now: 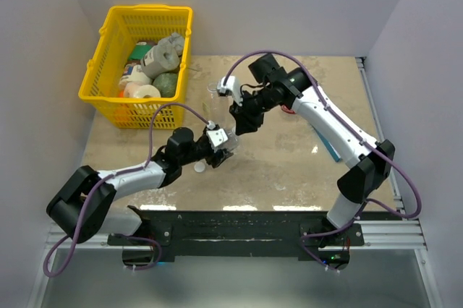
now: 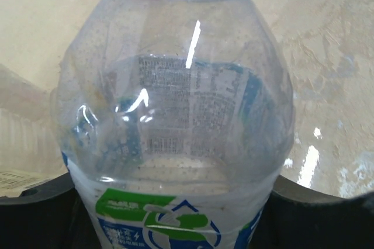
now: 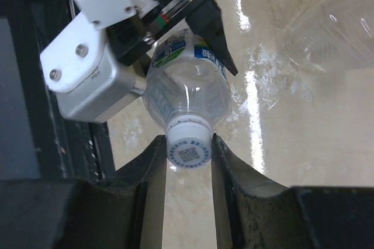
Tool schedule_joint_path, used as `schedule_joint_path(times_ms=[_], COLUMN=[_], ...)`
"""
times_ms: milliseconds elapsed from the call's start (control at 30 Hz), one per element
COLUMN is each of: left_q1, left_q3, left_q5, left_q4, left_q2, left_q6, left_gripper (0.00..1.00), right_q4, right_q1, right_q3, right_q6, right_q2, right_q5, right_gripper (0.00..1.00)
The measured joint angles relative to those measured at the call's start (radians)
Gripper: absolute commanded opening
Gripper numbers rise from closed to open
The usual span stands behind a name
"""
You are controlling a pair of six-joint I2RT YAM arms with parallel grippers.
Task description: Screw on the bottle caps
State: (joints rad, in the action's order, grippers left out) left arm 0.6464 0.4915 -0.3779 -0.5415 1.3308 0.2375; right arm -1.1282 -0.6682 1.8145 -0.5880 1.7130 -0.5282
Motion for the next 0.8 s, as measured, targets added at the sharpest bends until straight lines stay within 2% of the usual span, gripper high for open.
schedule_joint_path(times_ms=[233,333,367,400,433,533,633,700,800], left_q1=[0.021,0.023,0.023,0.023,0.023,0.016,0.0,-0.006,-0.008], left_q3=[0.0,0.0,0.0,0.0,0.002,0.022,0.048,0.053,0.052], left_q5=[0.137,0.175,0.185,0.193,0.199,0.227,0.233,0.228,0.174], left_q4=[-0.032,-0.017,-0.011,-0.006,-0.003,-0.001,-0.011,-0.01,0.007], left_q2=[0.0,0.0,0.0,0.0,0.0,0.0,-0.009,-0.016,-0.017], left_q6=[-0.063,-0.064,-0.065,-0.069,-0.074,-0.12,-0.153,-0.167,-0.175], left_gripper=[0.0,0.0,0.0,0.0,0.0,0.0,0.0,0.0,0.0], right_q4=[0.091,0.101,0.1,0.095,0.082,-0.013,-0.095,-0.095,-0.091], right_q1=[0.042,0.048,0.049,0.049,0.049,0.048,0.049,0.056,0.06], right_q3=[0.001,0.013,0.023,0.038,0.063,0.17,0.359,0.454,0.458], right_q6=[0.281,0.328,0.34,0.347,0.353,0.348,0.303,0.267,0.177], right_q2=[0.016,0.038,0.05,0.063,0.079,0.127,0.182,0.182,0.094], right_q5=[-0.041,-0.042,-0.041,-0.04,-0.04,-0.036,-0.013,-0.01,-0.014], right_gripper=[0.01,0.25,0.38,0.45,0.69,0.92,0.99,0.98,0.92])
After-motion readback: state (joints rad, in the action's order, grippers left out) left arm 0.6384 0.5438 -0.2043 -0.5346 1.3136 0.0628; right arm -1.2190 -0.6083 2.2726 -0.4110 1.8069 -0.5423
